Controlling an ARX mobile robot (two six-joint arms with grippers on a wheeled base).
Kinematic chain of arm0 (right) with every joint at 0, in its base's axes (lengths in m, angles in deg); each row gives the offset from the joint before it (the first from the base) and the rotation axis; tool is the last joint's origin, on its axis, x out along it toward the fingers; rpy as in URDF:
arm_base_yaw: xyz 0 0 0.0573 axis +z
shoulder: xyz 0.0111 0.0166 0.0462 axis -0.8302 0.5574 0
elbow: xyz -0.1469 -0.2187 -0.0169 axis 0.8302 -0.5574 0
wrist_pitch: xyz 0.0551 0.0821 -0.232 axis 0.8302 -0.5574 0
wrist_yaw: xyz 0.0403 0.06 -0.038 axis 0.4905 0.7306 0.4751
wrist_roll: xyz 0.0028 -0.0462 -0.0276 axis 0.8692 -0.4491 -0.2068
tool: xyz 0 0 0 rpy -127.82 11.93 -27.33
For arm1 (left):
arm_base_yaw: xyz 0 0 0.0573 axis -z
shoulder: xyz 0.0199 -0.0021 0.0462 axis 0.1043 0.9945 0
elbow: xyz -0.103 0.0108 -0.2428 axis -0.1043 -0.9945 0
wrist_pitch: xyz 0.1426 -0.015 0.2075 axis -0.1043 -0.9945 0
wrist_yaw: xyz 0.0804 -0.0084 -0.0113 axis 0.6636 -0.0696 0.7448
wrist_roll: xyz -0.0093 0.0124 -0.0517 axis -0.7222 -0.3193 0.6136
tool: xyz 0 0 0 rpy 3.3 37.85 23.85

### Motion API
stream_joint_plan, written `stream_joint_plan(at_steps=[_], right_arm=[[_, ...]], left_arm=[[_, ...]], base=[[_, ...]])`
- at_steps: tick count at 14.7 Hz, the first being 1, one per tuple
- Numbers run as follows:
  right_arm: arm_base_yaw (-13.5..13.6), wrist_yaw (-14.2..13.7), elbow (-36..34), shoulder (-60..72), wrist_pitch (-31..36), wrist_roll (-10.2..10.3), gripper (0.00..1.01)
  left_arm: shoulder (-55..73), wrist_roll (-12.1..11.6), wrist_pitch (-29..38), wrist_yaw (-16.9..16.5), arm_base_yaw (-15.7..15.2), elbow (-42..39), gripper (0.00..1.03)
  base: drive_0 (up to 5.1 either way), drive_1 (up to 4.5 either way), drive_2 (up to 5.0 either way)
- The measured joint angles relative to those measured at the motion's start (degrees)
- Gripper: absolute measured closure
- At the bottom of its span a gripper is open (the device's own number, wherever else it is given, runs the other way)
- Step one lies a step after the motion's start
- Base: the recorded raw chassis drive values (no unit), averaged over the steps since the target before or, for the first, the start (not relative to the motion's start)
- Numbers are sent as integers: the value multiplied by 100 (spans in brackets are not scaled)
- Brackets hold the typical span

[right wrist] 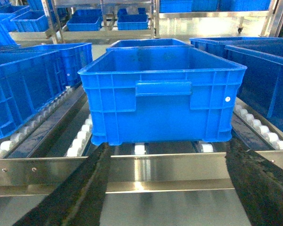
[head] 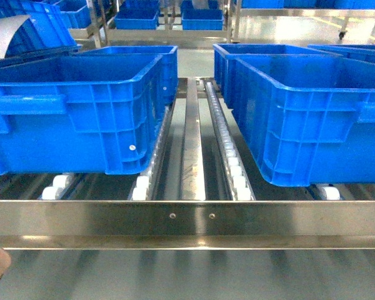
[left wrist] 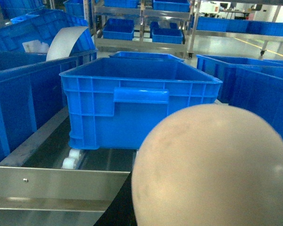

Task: Place part in tray to right shelf

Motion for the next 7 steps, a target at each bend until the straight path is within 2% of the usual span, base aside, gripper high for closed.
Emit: stream_joint_plan(at_steps=[3, 7], right_arm=[[0, 0, 0, 0, 0, 0, 1], [0, 0, 0, 0, 2, 0, 3]], left_arm=[[0, 0, 0, 0, 0, 0, 89], [2, 0, 0, 0, 0, 0, 89]], base=[[0, 0, 0], [0, 0, 0]])
